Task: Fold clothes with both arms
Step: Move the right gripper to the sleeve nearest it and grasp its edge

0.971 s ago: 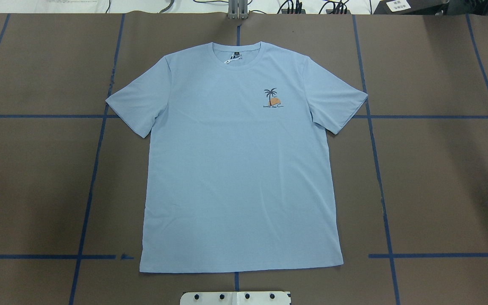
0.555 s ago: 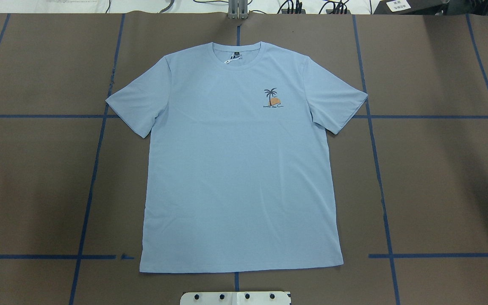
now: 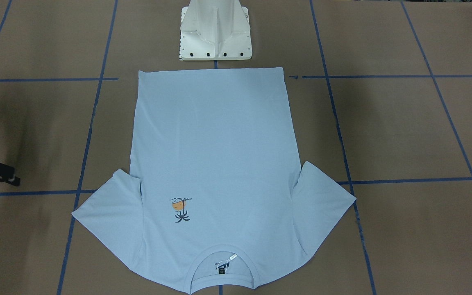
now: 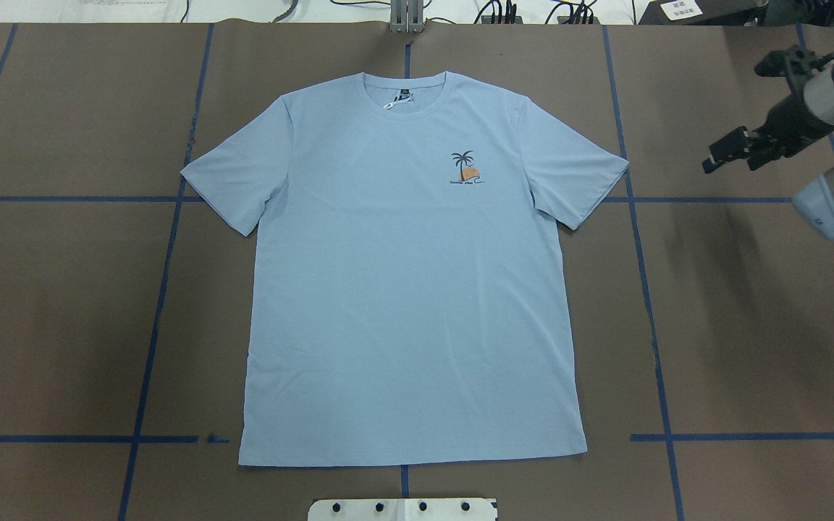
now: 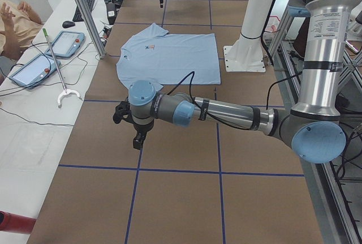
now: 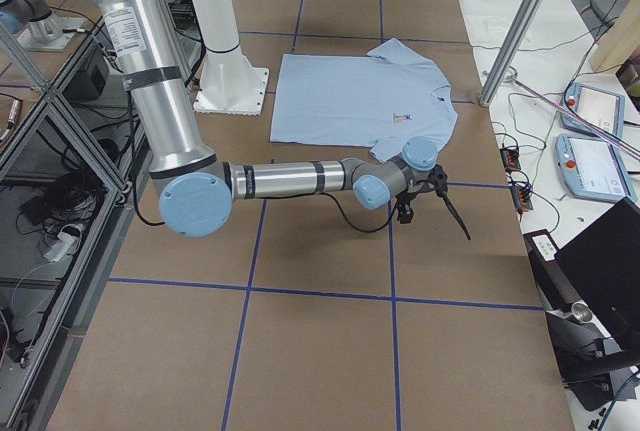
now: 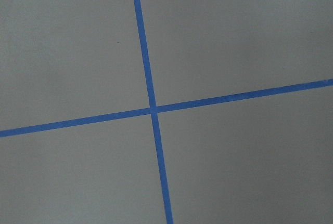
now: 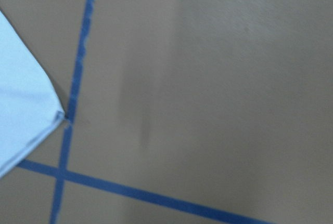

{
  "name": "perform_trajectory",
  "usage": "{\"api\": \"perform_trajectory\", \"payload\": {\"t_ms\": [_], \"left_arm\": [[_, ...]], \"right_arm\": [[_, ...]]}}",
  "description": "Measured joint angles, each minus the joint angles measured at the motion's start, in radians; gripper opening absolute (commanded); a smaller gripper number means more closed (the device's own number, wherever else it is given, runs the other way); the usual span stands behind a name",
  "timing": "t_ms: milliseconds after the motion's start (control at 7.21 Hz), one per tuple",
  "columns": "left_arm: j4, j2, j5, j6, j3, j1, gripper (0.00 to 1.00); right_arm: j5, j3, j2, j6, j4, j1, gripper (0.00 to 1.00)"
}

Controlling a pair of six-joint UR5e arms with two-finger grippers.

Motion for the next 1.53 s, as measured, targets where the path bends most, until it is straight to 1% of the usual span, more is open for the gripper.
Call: {"api": "perform_trajectory", "payload": {"t_ms": [139, 277, 416, 555, 832, 971, 1110, 1526], "left_arm": [[-0.036, 0.000, -0.003, -0.002, 0.003, 0.003, 1.00], [-0.053, -0.001, -0.004, -0.003, 0.003, 0.006, 1.00], [-0.060, -0.001, -0.005, -0.003, 0.002, 0.007, 1.00], [-0.062, -0.002, -0.005, -0.002, 0.001, 0.007, 1.00], [-0.065, -0.002, -0.005, -0.001, 0.002, 0.008, 1.00], [-0.066, -0.002, -0.005, -0.001, 0.002, 0.008, 1.00], [-0.065, -0.001, -0.006, -0.001, 0.002, 0.008, 1.00], [-0.066, 0.001, -0.005, -0.001, 0.004, 0.008, 1.00]], "right_arm": [[-0.068, -0.018, 0.050, 0.057, 0.039, -0.044, 1.00], [-0.154, -0.028, 0.077, 0.105, 0.088, -0.089, 1.00], [-0.216, -0.032, 0.095, 0.169, 0.120, -0.124, 0.99], [-0.242, -0.036, 0.109, 0.230, 0.132, -0.147, 0.96], [-0.254, -0.049, 0.128, 0.305, 0.139, -0.172, 0.86], [-0.256, -0.069, 0.143, 0.317, 0.139, -0.176, 0.67], [-0.257, -0.089, 0.156, 0.334, 0.139, -0.178, 0.52], [-0.258, -0.115, 0.164, 0.407, 0.138, -0.178, 0.51]]}}
